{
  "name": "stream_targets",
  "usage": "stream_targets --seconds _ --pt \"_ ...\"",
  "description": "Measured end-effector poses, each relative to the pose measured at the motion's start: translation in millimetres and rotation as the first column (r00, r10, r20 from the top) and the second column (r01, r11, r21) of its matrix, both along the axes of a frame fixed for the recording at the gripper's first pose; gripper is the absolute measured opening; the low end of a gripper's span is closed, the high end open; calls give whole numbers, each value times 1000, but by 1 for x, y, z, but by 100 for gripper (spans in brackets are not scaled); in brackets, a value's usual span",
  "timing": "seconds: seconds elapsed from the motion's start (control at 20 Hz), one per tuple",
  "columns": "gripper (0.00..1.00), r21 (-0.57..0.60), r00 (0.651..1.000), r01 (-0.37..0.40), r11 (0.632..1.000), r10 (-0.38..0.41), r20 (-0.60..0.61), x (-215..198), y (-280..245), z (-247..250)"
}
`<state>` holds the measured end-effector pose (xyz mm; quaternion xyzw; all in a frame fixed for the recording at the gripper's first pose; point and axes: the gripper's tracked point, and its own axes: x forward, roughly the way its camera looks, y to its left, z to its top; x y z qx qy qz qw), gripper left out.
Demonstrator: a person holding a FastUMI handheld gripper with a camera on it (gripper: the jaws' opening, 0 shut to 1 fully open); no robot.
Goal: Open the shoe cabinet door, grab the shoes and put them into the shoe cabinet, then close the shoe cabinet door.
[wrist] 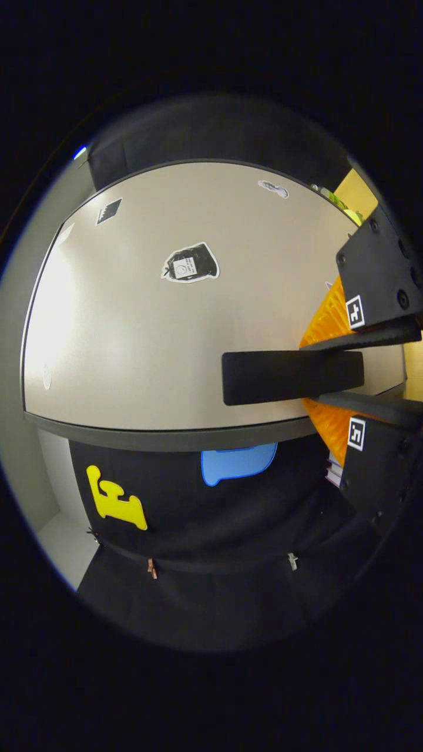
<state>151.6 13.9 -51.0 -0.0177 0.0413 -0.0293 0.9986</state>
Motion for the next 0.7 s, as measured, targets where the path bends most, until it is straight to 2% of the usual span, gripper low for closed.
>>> stream_targets --seconds 0.1,0.15,0.2,0.45,0.7 --pt "33 16 1000 2 1000 -1 -9 -1 0 -2" --pt "32 31 1000 1 1000 -1 -11 -1 -1 -1" --pt "25 32 1000 2 999 -2 -17 -2 0 -2" --pt "25 8 1000 -9 1000 9 -17 -17 0 1" --pt "25 14 998 -53 998 54 -24 -49 -6 4"
